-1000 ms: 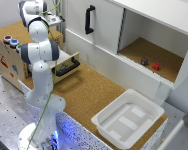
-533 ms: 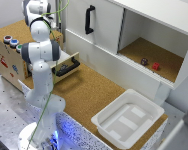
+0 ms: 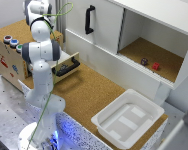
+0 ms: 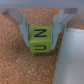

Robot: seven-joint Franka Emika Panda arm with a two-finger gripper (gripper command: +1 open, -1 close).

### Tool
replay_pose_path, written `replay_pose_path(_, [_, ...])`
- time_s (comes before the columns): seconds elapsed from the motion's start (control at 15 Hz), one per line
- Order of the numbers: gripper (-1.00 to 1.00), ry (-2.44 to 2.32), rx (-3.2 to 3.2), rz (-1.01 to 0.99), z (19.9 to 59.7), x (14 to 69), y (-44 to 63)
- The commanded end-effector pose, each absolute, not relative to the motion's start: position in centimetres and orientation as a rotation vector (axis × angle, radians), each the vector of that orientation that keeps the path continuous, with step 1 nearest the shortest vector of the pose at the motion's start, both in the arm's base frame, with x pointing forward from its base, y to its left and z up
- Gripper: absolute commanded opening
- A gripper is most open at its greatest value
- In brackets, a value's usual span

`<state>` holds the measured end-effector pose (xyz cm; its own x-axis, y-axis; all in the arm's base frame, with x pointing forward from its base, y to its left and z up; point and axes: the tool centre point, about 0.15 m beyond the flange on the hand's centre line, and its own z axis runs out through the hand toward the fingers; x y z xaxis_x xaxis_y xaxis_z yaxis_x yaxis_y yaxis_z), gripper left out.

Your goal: Rotate the yellow block to the right

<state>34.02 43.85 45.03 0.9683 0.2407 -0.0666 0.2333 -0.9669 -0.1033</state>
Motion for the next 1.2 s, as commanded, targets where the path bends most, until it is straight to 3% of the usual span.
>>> replay_pose_path(0.0, [-1.0,-0.113,-3.127,-0.094,43.2,33.1,43.9])
replay_pose_path(0.13, [-1.0,-0.11,-3.104,-0.12,42.8,33.6,43.9])
replay_pose_path(0.2, [1.0,-0.129,-3.104,-0.114,42.9,33.9,44.0])
replay_pose_path(0.6, [1.0,-0.153,-3.027,-0.316,47.1,31.8,42.8])
replay_pose_path(1.13, [1.0,-0.469,-2.902,-0.246,50.9,30.6,43.7])
